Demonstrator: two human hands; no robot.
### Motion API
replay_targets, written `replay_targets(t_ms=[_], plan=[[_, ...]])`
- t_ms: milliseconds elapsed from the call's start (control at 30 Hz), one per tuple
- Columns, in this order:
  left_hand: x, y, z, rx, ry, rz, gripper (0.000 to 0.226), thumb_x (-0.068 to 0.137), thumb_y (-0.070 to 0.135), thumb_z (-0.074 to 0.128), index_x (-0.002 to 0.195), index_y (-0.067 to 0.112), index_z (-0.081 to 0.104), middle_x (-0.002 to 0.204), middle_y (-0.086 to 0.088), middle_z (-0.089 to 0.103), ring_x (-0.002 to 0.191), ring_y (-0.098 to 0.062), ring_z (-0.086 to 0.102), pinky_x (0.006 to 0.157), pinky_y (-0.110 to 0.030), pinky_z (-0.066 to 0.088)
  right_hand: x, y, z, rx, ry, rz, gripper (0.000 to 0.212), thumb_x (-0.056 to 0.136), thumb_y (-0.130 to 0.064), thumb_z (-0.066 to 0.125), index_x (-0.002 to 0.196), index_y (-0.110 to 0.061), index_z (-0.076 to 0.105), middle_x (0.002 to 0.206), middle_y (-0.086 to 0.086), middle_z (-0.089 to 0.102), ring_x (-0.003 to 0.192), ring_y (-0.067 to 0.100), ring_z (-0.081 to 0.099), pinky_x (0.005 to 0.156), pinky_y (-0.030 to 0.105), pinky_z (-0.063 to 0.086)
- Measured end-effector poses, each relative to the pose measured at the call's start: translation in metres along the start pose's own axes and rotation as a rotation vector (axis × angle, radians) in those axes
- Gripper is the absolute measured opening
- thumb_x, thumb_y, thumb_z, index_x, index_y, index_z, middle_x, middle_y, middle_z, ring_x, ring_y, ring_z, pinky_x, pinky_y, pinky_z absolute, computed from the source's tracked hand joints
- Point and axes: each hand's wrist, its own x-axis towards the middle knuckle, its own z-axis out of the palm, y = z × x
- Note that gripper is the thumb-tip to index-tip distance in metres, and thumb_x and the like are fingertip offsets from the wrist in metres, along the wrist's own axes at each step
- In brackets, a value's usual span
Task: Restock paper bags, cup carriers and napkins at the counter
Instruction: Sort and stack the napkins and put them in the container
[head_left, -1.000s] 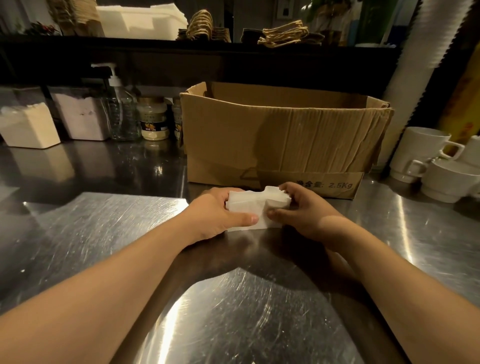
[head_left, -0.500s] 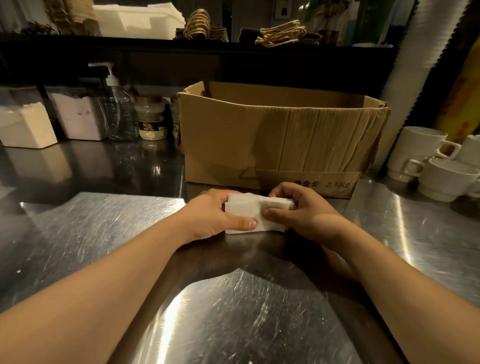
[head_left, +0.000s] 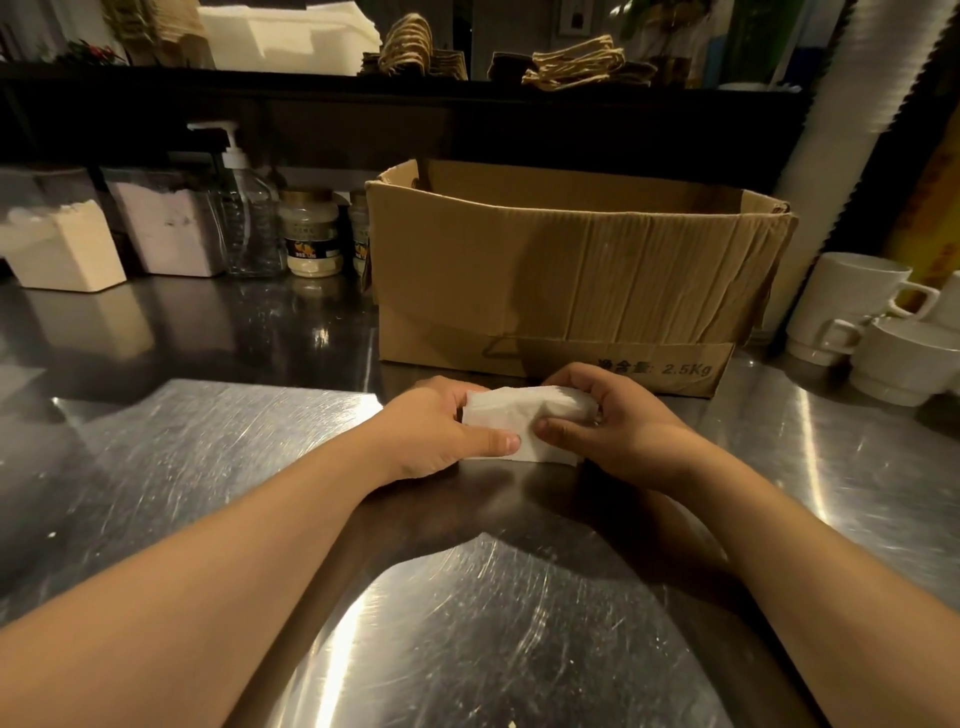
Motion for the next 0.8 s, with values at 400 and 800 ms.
replay_targets(t_ms=[400,800], plan=[[-0.005,0.012,0.012,-1.094,-0.185,0.12,0.098,0.057,0.037,0.098,0.141,0.014,0.054,0.136,-0.015,0.066,0.126,-0.032,0.064,0.103,-0.048,0.054,-0.015,-0.027,0.011,0.984,-0.249,0.204,0.044,0.089,-0.024,0.069,0.126,-0.003,0.064,0.107,0.012,0.073,0.092,0.024,0.072,0.072,0.031,0.059],[-0.01,0.021,0.008,-1.185,-0.267,-0.101,0.06,0.062,0.023,0.074,0.121,0.018,0.066,0.103,-0.011,0.068,0.094,-0.028,0.066,0.083,-0.042,0.054,-0.026,-0.045,0.002,-0.083,0.01,-0.185,0.118,0.051,-0.066,0.088,0.145,-0.058,0.018,0.151,-0.018,0.029,0.139,0.009,0.032,0.118,0.04,0.032]])
